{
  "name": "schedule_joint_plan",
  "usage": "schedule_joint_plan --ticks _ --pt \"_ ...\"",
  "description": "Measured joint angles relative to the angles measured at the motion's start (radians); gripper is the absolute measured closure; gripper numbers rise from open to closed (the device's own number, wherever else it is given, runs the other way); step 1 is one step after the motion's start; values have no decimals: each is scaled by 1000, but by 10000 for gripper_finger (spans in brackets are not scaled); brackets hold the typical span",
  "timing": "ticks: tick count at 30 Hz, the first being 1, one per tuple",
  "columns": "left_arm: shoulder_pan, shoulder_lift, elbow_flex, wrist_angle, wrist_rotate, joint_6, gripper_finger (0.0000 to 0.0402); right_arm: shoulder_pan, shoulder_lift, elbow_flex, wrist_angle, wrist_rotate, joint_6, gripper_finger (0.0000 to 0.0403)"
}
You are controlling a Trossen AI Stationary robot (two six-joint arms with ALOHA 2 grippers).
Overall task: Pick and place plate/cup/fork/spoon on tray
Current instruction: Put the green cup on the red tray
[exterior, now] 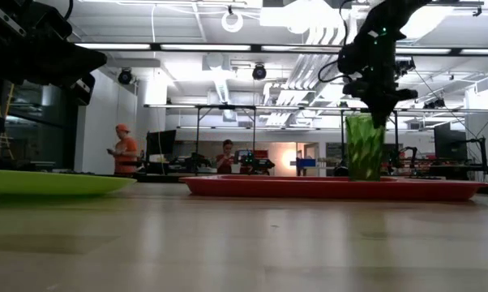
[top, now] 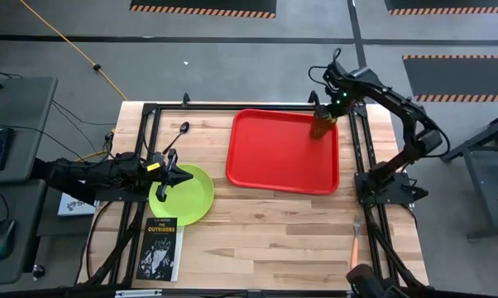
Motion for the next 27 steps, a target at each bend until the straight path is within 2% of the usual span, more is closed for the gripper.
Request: schedule_joint_plan --ticks 7,18,22,27 --pt "0 0 0 0 0 0 401 -6 -2 -14 29 -19 26 403" --pt "0 0 0 0 0 0 401 -6 1 24 -17 10 66 403" --pt "0 0 0 0 0 0 401 -6 1 26 -18 -21 90 400" --pt "0 0 0 0 0 0 401 -6 1 26 -42 -69 93 376"
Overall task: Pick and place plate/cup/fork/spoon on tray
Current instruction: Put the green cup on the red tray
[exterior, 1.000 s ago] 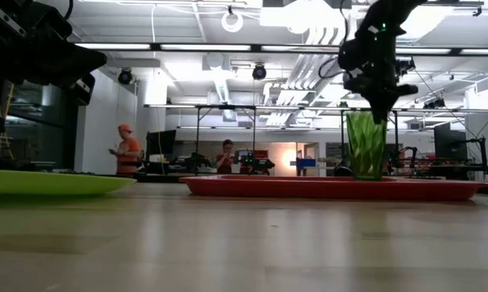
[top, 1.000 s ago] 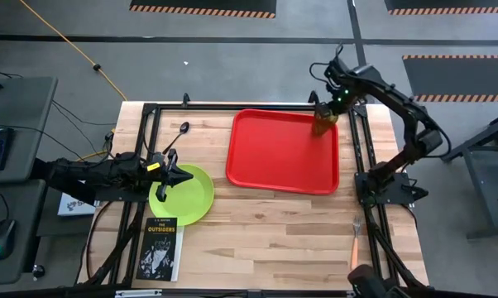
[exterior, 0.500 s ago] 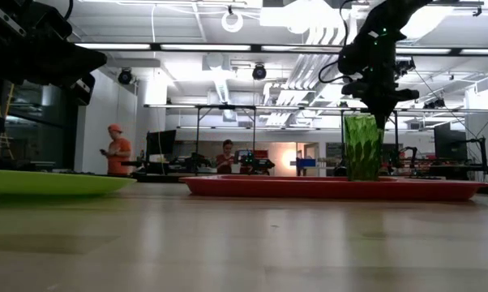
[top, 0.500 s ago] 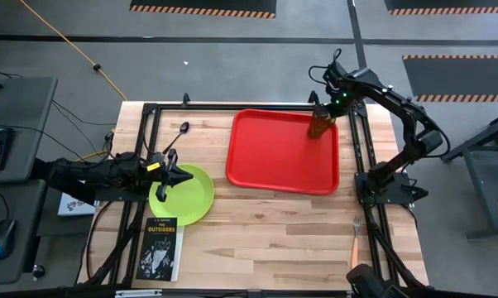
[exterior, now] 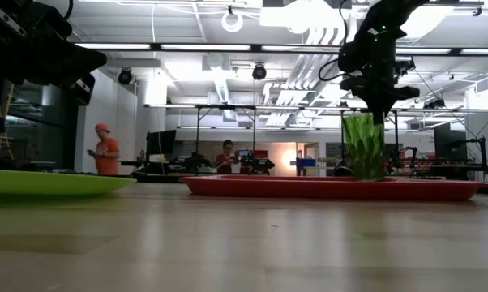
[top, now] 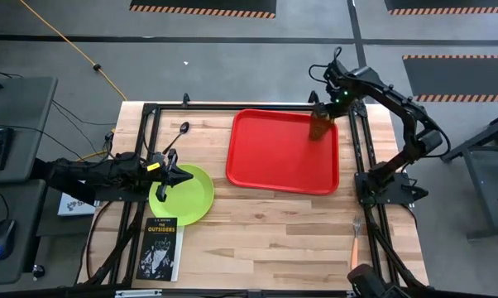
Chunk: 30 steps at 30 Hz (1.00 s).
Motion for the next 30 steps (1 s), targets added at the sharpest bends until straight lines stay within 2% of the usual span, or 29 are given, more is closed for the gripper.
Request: schedule_joint_plan --ticks 17,27,30 --pt "0 0 0 0 0 0 401 0 0 0 -4 60 -7 263" --pt "0 0 0 0 0 0 401 0 -2 1 -28 62 -39 249" --pt "0 0 0 0 0 0 401 0 -2 1 -36 91 -50 249"
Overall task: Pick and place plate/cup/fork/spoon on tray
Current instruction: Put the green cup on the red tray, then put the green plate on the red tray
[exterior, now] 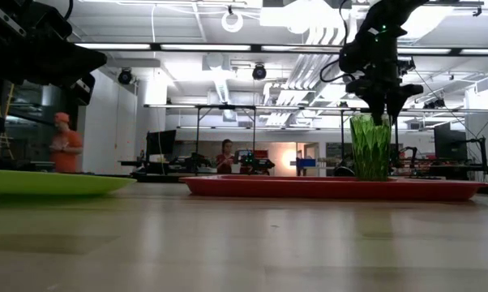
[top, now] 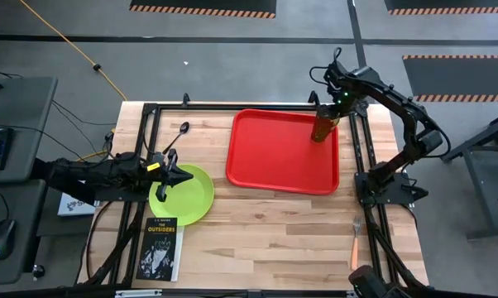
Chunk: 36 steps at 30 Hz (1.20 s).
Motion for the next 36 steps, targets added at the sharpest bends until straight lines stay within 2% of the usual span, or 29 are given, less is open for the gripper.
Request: schedule_joint_plan --ticks 5,19,32,36 --pt "0 0 0 0 0 0 401 0 0 0 3 41 -8 249" --pt "0 0 0 0 0 0 401 0 -20 0 23 22 -61 249" --pt "0 0 0 0 0 0 401 0 -228 0 50 21 -56 249" --pt "0 0 0 0 0 0 401 0 -336 0 95 -35 -20 249"
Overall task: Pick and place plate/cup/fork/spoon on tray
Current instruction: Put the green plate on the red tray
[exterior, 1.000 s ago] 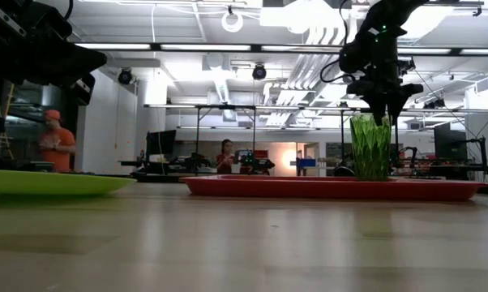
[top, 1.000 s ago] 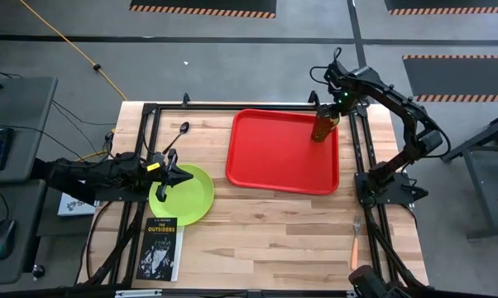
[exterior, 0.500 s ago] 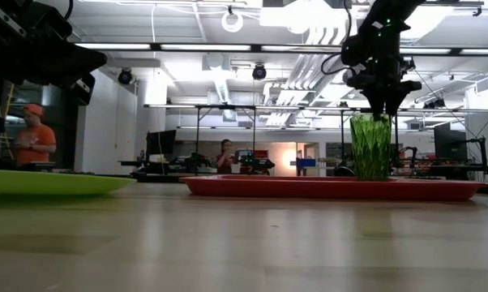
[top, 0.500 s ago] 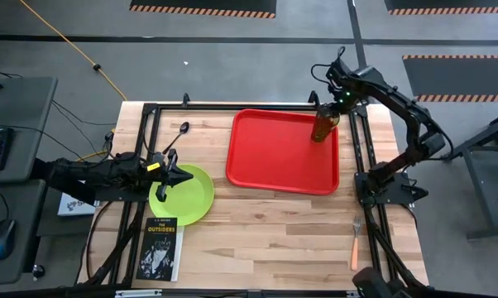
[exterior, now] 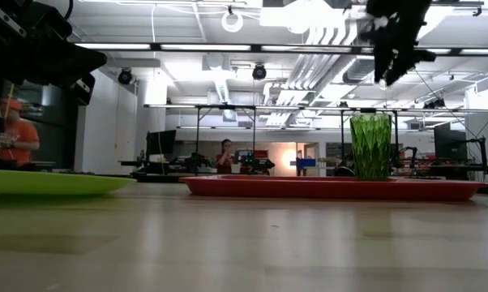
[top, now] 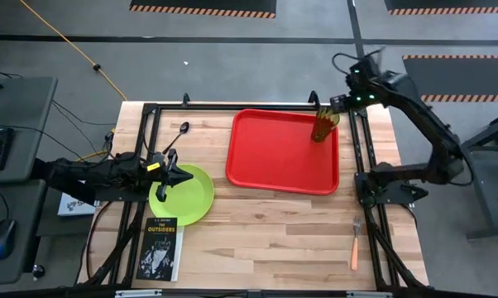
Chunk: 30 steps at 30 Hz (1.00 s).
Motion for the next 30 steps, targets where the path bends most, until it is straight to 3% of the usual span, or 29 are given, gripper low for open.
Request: schedule_joint_plan --ticks 6,11,18,24,27,30 --pt "0 0 0 0 0 0 401 3 -170 -12 165 -255 83 249" --pt "0 0 0 0 0 0 401 89 -314 -126 405 -402 180 249" --pt "0 0 0 0 0 0 401 294 -474 -450 907 -414 424 249" --pt "0 0 0 0 0 0 401 442 -476 -660 1394 -406 595 249" --pt "0 0 0 0 0 0 401 487 -454 -674 1492 -398 606 249" --pt "0 0 0 0 0 0 401 525 -431 -645 1483 -399 537 249"
